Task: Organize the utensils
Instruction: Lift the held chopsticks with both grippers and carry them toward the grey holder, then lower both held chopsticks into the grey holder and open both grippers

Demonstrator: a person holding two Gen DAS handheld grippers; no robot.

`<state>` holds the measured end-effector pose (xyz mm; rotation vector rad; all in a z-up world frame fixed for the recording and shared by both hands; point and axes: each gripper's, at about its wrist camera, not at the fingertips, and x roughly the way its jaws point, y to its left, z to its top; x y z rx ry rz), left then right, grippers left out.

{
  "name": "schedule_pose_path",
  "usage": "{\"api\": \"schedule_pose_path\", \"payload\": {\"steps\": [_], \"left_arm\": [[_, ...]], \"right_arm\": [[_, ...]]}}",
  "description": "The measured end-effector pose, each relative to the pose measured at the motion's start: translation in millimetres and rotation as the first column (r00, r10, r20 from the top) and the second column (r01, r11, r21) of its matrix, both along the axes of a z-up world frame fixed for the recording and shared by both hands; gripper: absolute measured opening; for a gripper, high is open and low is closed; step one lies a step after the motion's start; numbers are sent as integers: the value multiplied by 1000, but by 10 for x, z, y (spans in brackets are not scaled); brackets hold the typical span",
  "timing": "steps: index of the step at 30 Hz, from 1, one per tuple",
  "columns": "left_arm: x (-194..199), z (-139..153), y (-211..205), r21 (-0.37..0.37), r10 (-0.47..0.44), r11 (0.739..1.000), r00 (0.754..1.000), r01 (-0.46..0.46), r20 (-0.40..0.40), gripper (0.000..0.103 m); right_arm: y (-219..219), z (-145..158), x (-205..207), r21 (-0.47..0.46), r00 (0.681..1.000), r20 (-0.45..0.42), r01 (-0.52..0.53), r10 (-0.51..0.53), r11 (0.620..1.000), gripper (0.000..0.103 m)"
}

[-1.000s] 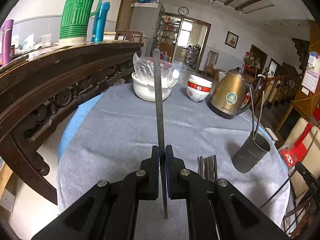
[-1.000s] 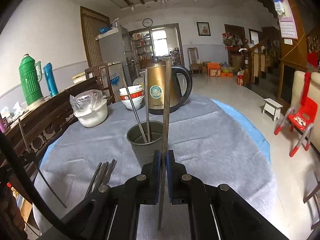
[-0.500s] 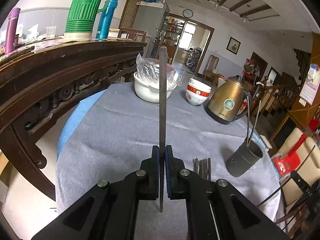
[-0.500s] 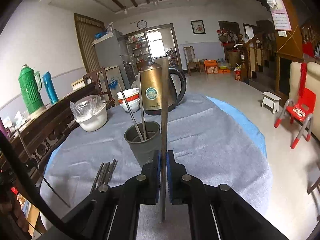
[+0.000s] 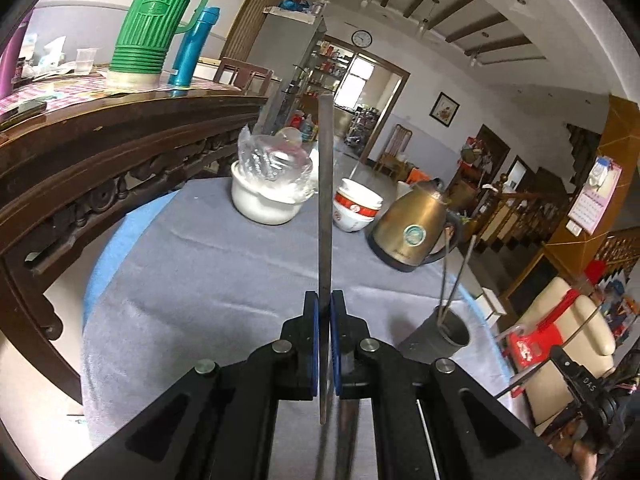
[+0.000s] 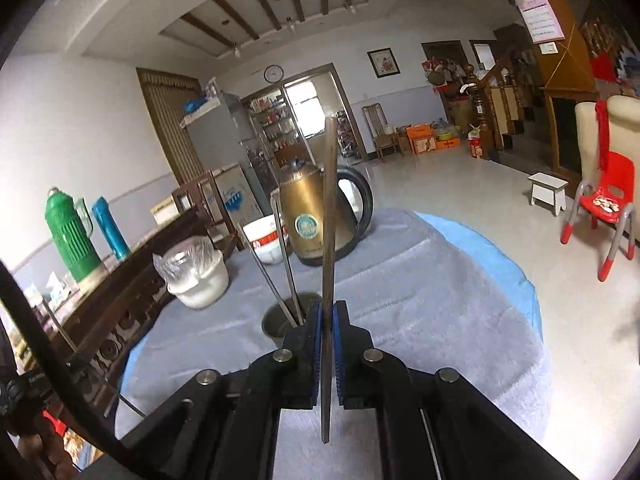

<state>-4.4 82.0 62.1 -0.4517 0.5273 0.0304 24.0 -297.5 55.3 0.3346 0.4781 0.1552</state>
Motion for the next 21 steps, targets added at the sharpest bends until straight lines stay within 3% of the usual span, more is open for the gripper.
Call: {"api": "schedule_pose_path", "payload": {"steps": [11, 21], "left_arm": [[230, 232, -198, -64, -68, 995, 997, 70, 38, 6], [856, 654, -765, -88, -170, 979, 977, 182, 131, 6]], "right_arm": [[-69, 213, 100, 40, 999, 52, -2, 0, 999, 6], [9, 594, 523, 26, 990, 141, -23, 19, 999, 6]]}}
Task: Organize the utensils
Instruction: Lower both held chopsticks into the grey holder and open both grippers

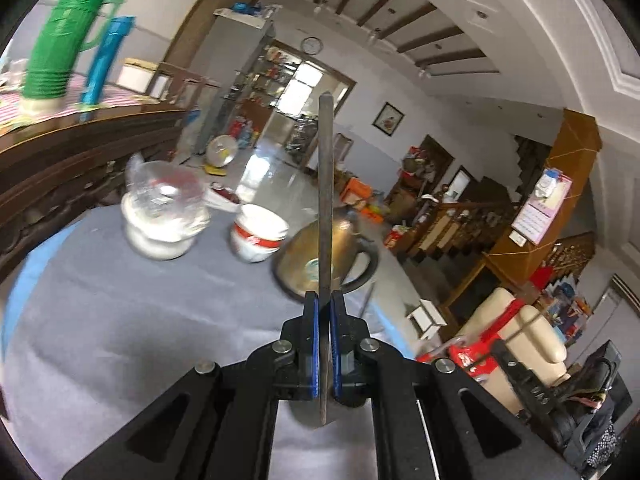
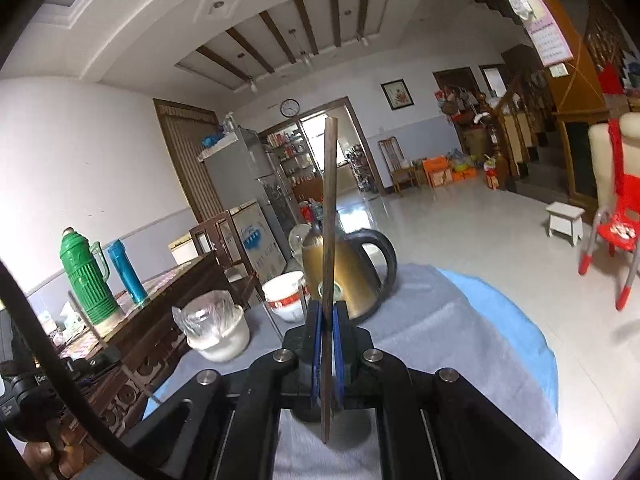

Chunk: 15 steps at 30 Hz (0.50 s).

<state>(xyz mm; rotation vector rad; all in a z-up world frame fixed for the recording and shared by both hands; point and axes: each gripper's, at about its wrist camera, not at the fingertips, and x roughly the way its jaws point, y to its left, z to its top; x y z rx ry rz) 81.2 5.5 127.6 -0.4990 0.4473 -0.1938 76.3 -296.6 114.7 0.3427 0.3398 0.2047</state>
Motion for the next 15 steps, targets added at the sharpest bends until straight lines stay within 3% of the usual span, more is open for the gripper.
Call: {"api": "schedule_pose_path", "payload": {"steps": [7, 15], "left_arm": [[526, -166, -474, 46, -40, 998, 998, 43, -52, 6], [805, -463, -713, 149, -2, 989, 995, 18, -105, 6]], "right_arm": [[129, -115, 478, -17, 999, -39, -35, 34, 999, 6], [192, -448, 853, -52, 993, -110, -57, 51, 997, 6]]}}
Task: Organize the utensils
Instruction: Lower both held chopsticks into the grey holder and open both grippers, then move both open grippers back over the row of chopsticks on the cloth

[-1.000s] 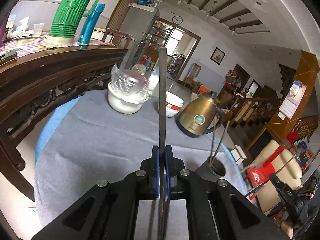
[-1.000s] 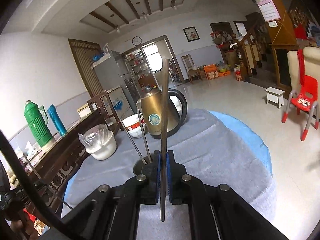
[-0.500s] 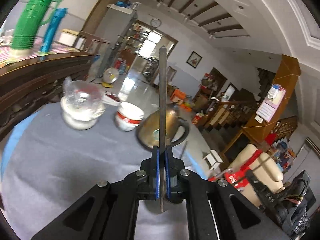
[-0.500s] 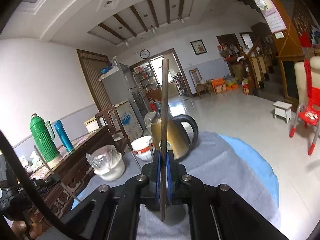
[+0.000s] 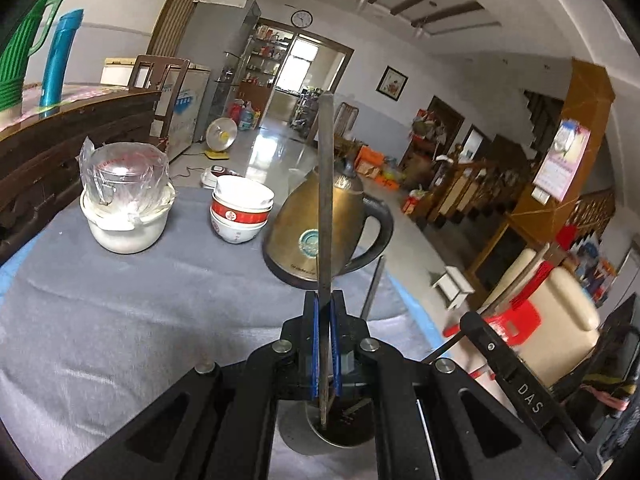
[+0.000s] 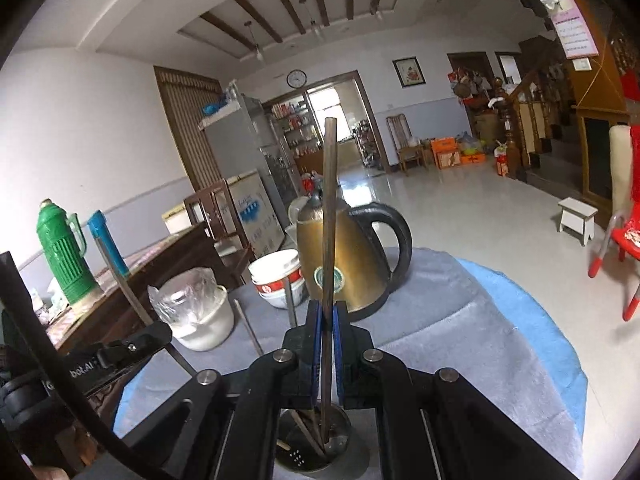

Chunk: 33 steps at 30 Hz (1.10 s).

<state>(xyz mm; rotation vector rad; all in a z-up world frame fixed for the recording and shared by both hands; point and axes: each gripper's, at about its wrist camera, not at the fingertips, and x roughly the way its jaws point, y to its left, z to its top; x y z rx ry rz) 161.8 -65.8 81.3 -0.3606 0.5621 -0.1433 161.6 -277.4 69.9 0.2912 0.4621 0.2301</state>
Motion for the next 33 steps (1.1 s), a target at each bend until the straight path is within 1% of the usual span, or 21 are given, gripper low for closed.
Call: {"api": "schedule_pose_path", "payload": {"steps": [4, 8, 14, 16, 18, 19, 20, 21, 22, 23, 24, 25, 27, 29, 31, 33], "left_arm": [[51, -90, -74, 45, 3, 999, 1000, -2, -10, 6], [145, -233, -153, 68, -13, 998, 999, 16, -47, 6], [226, -388, -208, 79, -47, 995, 992, 57, -121, 6], [209, -400, -192, 67, -56, 996, 988, 66, -142, 7], [172, -382, -170, 55, -63, 996, 985, 73, -163, 21], [164, -368, -159, 47, -65, 996, 985, 73, -160, 37], [127, -331, -134, 41, -65, 997, 987, 71, -147, 44], [60, -277, -98, 42, -57, 997, 990, 63, -127, 44], [32, -247, -67, 42, -55, 997, 991, 61, -119, 45], [-29, -205, -23, 34, -58, 997, 992, 62, -111, 46], [-101, -167, 33, 26, -60, 998, 993, 62, -100, 46], [-157, -140, 81, 23, -56, 998, 994, 59, -90, 46], [-366, -92, 229, 21, -45, 999, 997, 46, -64, 48], [-562, -98, 400, 30, -20, 999, 998, 22, -53, 59], [-768, -167, 582, 39, 4, 999, 998, -2, -56, 62], [-984, -313, 783, 60, 35, 998, 996, -30, -83, 62]], "right_arm": [[48, -103, 103, -24, 999, -28, -19, 18, 1000, 6], [112, -229, 186, -40, 997, -69, -45, 42, 998, 6], [184, -370, 270, -58, 987, -140, -93, 84, 994, 7], [208, -408, 308, -66, 980, -171, -114, 102, 991, 8], [223, -423, 316, -78, 976, -192, -120, 103, 990, 8], [222, -416, 296, -83, 975, -197, -122, 104, 989, 12], [216, -397, 268, -89, 976, -193, -116, 98, 989, 19], [201, -370, 236, -90, 978, -186, -109, 91, 990, 24], [181, -338, 205, -86, 980, -179, -101, 85, 991, 35], [141, -284, 137, -81, 984, -164, -88, 74, 993, 51], [112, -240, 88, -80, 986, -152, -74, 61, 994, 58], [80, -190, 37, -79, 989, -138, -63, 51, 995, 62], [-8, -85, -141, -73, 994, -107, -38, 30, 997, 62], [-100, -33, -329, -51, 996, -93, -7, 2, 999, 62], [-187, -64, -571, -23, 996, -88, 20, -22, 1000, 62], [-204, -160, -769, -5, 993, -116, 18, -19, 1000, 62]]}}
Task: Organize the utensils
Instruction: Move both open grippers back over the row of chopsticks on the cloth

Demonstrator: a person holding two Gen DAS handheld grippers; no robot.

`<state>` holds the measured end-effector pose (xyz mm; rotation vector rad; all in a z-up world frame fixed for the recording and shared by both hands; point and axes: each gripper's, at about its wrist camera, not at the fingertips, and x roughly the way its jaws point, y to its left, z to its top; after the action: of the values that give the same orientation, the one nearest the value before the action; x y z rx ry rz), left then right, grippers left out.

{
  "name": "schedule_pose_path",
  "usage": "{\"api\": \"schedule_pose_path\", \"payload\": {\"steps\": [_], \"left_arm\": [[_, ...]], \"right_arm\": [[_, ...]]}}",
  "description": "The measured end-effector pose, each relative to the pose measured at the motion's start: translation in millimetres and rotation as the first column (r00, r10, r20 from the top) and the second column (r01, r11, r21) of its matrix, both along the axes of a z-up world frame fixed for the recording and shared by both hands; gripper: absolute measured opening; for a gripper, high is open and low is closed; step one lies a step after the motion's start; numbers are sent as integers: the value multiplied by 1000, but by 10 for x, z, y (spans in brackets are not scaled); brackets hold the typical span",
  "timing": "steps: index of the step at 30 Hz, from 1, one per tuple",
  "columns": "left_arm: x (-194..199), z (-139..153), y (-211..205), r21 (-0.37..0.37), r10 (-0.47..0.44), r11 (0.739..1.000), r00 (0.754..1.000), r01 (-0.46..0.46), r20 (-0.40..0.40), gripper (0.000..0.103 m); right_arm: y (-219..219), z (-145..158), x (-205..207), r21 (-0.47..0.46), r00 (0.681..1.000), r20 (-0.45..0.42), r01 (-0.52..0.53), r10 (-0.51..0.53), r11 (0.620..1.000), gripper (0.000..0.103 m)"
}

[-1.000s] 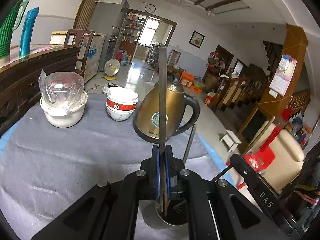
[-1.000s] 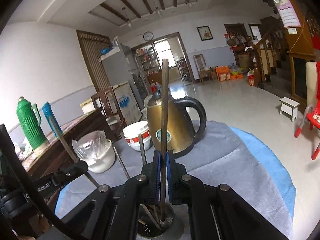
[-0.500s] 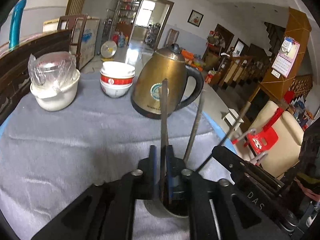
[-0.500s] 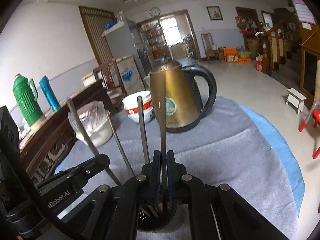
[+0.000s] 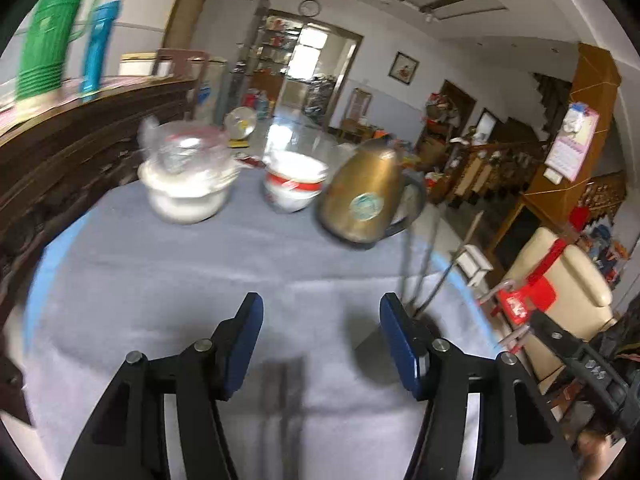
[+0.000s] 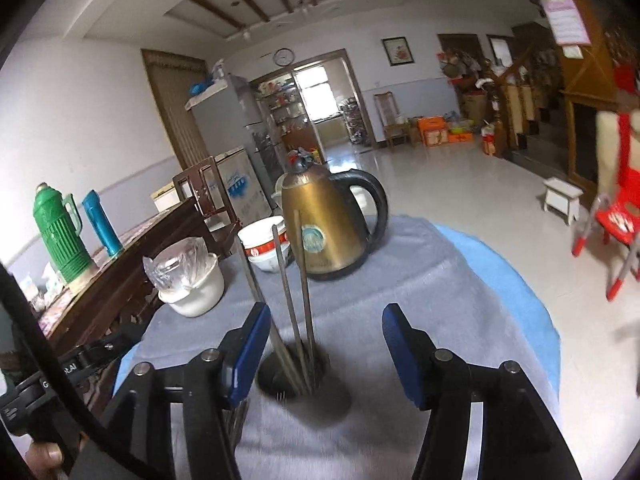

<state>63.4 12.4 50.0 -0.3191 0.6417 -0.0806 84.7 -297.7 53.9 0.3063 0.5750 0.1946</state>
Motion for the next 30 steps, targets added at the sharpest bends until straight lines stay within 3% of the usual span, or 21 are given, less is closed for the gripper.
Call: {"api": "schedule_pose_path", "payload": {"steps": [7, 11, 24, 30], "left_arm": [[-510, -660, 494, 47, 107, 994, 984, -102, -143, 62], [-690, -906, 665, 22, 143, 990, 971, -141, -192, 62], [-764, -857, 673, -46, 55, 997, 992, -61, -117, 62], [-788, -937, 729, -72, 21, 997, 990, -32, -142, 62]], "right_arm": [[241, -690, -493, 0, 982, -186, -41, 41, 999, 62], [400, -930, -626, -8, 967, -248, -66, 62, 998, 62], [795, -815, -894, -142, 959, -279, -85, 43, 986, 62], [997, -736, -947, -165, 958, -286, -81, 31, 983, 62]]}}
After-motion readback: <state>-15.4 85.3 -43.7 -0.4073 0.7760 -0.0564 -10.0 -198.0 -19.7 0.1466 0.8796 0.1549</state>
